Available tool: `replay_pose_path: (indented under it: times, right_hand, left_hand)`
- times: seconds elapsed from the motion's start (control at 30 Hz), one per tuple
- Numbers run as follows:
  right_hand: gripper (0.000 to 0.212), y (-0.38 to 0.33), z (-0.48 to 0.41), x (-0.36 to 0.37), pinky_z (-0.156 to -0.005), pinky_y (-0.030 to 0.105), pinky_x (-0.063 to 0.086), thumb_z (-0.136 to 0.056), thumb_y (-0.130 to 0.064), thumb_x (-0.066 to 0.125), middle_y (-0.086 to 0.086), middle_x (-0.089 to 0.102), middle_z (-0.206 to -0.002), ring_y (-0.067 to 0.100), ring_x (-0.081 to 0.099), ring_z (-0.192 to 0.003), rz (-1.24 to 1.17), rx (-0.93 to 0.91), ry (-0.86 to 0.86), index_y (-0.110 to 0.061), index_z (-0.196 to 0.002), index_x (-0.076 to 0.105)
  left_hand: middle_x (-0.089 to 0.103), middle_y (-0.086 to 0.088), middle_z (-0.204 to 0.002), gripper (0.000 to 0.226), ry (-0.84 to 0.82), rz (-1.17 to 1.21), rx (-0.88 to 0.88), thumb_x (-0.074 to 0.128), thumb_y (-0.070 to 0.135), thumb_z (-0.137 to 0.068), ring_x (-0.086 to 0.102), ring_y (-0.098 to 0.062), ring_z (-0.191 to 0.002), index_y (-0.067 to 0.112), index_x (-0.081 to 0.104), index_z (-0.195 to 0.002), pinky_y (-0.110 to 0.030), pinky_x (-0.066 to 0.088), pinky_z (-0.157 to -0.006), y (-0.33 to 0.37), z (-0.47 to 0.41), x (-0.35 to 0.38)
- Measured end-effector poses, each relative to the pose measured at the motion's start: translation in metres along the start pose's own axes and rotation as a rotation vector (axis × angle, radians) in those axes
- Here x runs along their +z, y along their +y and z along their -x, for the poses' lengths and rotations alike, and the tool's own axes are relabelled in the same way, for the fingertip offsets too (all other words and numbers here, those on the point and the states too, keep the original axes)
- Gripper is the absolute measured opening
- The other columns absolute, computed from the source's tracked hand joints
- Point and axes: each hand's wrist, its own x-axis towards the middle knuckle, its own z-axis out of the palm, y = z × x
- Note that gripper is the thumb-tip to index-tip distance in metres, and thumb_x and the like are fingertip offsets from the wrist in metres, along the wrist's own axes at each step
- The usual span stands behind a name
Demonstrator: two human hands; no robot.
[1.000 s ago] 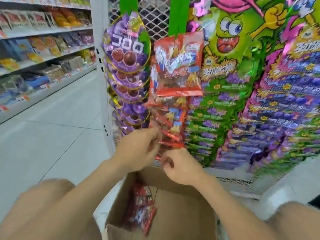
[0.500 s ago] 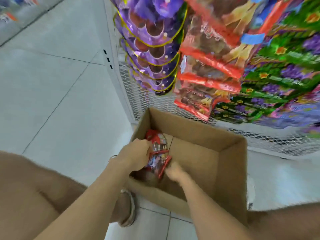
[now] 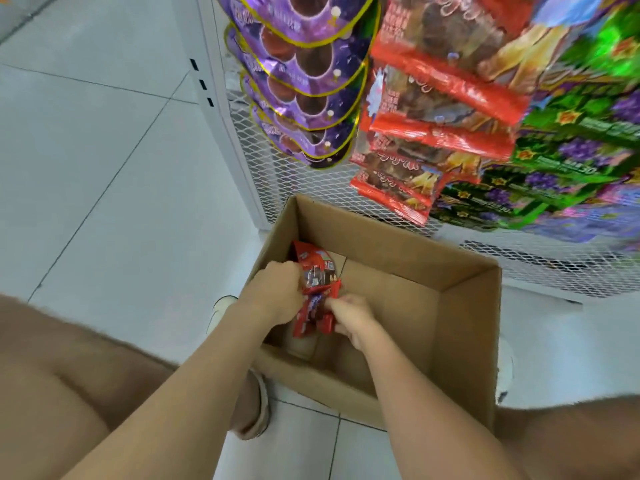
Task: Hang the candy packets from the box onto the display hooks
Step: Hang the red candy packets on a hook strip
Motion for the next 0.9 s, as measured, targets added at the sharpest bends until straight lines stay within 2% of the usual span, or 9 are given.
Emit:
replay_pose_path:
  times: [0.1,0.2,0.3,0.4,0.53,0.63,0.7,0.77,0.9]
  right_hand:
    - [0.020,-0.021,0.033,-0.025,-0.072,0.047,0.067,-0.088,-0.006,0.073,0.009,0.070,-0.077,0.024,0.072,-0.071,-0.015,-0.109,-0.003,-0.012,-0.078,0.056]
    - [0.023,-0.044,0.068,-0.052,-0.076,0.053,0.063,-0.069,-0.013,0.079,0.010,0.072,-0.076,0.030,0.074,-0.076,-0.004,-0.232,0.008,-0.009,-0.083,0.061]
    - [0.026,-0.063,0.101,-0.075,-0.081,0.056,0.064,-0.075,0.003,0.073,0.017,0.077,-0.097,0.033,0.078,-0.092,-0.078,-0.322,-0.059,-0.006,-0.097,0.064]
    - [0.056,-0.075,0.134,-0.100,-0.072,0.046,0.064,-0.070,0.017,0.074,0.021,0.075,-0.109,0.029,0.077,-0.090,-0.022,-0.425,-0.166,-0.006,-0.118,0.057]
    - [0.078,-0.104,0.170,-0.138,-0.090,0.035,0.060,-0.055,-0.025,0.101,0.003,0.073,-0.117,0.016,0.073,-0.105,0.368,-0.593,-0.073,-0.030,-0.122,0.062]
    - [0.047,-0.127,0.207,-0.151,-0.080,0.024,0.054,-0.074,-0.038,0.096,0.000,0.072,-0.107,0.019,0.070,-0.101,0.343,-0.736,-0.060,-0.033,-0.113,0.070]
    - [0.025,-0.138,0.235,-0.146,-0.078,0.035,0.058,-0.089,-0.043,0.083,-0.001,0.078,-0.097,0.019,0.073,-0.090,0.310,-0.899,-0.035,-0.028,-0.107,0.076]
    - [0.027,-0.147,0.257,-0.139,-0.068,0.043,0.053,-0.096,-0.052,0.071,-0.002,0.074,-0.083,0.014,0.062,-0.073,0.283,-1.052,0.058,-0.026,-0.098,0.075]
    - [0.012,-0.176,0.313,-0.135,-0.062,0.035,0.052,-0.101,-0.038,0.068,-0.008,0.069,-0.071,0.006,0.055,-0.062,0.154,-1.230,0.215,-0.029,-0.097,0.074]
  left_hand:
    - [0.070,-0.016,-0.117,0.027,-0.039,0.091,-0.090,0.053,0.026,-0.098,0.067,-0.040,-0.103,0.010,0.069,-0.113,-0.039,0.054,-0.085,0.006,0.009,0.003]
    - [0.070,-0.013,-0.122,0.033,-0.055,0.300,-0.176,0.051,0.036,-0.105,0.067,-0.035,-0.106,0.008,0.065,-0.117,-0.036,0.052,-0.087,0.019,0.020,0.006]
    - [0.071,-0.002,-0.111,0.023,-0.042,0.857,-0.250,0.055,0.043,-0.109,0.068,-0.020,-0.099,0.022,0.064,-0.114,-0.034,0.057,-0.083,0.045,0.039,-0.008]
    - [0.072,-0.016,-0.094,0.010,-0.006,1.279,-0.203,0.066,0.014,-0.104,0.071,-0.031,-0.089,0.007,0.067,-0.098,-0.040,0.064,-0.071,0.065,0.056,-0.034]
    - [0.069,-0.019,-0.088,0.006,0.084,1.190,0.055,0.071,0.003,-0.099,0.071,-0.030,-0.080,-0.002,0.069,-0.098,-0.043,0.067,-0.067,0.076,0.079,-0.078]
    - [0.071,-0.008,-0.087,0.002,0.090,1.054,0.235,0.074,0.005,-0.098,0.072,-0.019,-0.079,0.005,0.072,-0.097,-0.038,0.066,-0.070,0.092,0.100,-0.115]
    - [0.069,-0.008,-0.083,0.004,0.103,0.951,0.358,0.078,0.008,-0.095,0.069,-0.019,-0.079,0.005,0.075,-0.096,-0.037,0.064,-0.073,0.102,0.113,-0.139]
    - [0.070,-0.011,-0.081,0.009,0.155,0.903,0.471,0.083,0.014,-0.091,0.065,-0.024,-0.079,0.006,0.079,-0.094,-0.040,0.057,-0.077,0.114,0.127,-0.164]
    - [0.076,-0.017,-0.088,0.007,0.352,0.878,0.584,0.077,0.006,-0.095,0.066,-0.020,-0.081,0.010,0.080,-0.100,-0.030,0.052,-0.075,0.147,0.158,-0.213]
